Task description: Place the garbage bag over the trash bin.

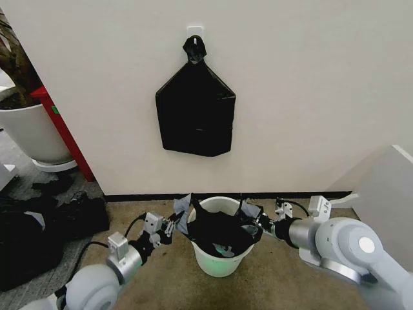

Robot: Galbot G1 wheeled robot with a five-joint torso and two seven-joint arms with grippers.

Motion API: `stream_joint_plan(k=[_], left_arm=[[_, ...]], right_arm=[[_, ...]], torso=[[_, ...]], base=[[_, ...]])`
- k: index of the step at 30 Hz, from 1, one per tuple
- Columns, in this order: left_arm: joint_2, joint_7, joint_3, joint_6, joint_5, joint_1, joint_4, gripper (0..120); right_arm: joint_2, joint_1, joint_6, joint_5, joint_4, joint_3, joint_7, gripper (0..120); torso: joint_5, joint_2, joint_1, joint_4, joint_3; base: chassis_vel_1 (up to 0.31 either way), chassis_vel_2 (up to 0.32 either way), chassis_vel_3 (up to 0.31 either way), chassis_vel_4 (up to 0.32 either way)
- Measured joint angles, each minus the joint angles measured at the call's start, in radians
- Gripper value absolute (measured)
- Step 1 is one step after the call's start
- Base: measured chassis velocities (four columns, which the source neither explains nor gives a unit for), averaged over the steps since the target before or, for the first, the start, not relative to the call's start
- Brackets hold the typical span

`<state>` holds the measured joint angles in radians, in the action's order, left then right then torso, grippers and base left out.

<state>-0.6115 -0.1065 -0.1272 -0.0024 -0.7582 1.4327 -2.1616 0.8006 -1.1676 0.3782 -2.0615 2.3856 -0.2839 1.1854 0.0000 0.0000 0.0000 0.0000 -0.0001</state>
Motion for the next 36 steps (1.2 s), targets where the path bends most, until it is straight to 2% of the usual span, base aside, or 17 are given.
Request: stream_joint_plan(k=[8, 13, 16, 25, 36], left_arm=[[-0.037, 0.0, 0.018, -0.015, 0.05, 0.059, 0.014, 0], [-0.053, 0.003, 0.031, -0.022, 0.063, 0.054, 0.068, 0], [-0.054, 0.007, 0.032, -0.029, 0.07, 0.055, 0.087, 0], [-0.089, 0.014, 0.051, -0.046, 0.089, 0.049, 0.142, 0], [-0.136, 0.033, 0.073, -0.045, 0.101, 0.015, 0.209, 0]], right_arm=[[0.056, -0.104, -0.002, 0.037, 0.008, 0.015, 0.076, 0], [0.114, -0.138, 0.001, 0.081, -0.037, 0.028, 0.077, 0], [0.123, -0.143, 0.002, 0.089, -0.05, 0.028, 0.077, 0], [0.144, -0.161, 0.004, 0.141, -0.106, 0.025, 0.043, 0], [0.157, -0.141, 0.029, 0.227, -0.206, 0.016, -0.072, 0]], torso=[[0.0, 0.0, 0.0, 0.0001, 0.0], [0.0, 0.0, 0.0, -0.0001, 0.0], [-0.0001, 0.0, 0.0, -0.0001, 0.0], [0.0, 0.0, 0.0, -0.0001, 0.0], [0.0, 0.0, 0.0, -0.0001, 0.0]], base=[[0.0, 0.0, 0.0, 0.0], [0.0, 0.0, 0.0, 0.0], [0.0, 0.0, 0.0, 0.0], [0.0, 0.0, 0.0, 0.0], [0.0, 0.0, 0.0, 0.0]])
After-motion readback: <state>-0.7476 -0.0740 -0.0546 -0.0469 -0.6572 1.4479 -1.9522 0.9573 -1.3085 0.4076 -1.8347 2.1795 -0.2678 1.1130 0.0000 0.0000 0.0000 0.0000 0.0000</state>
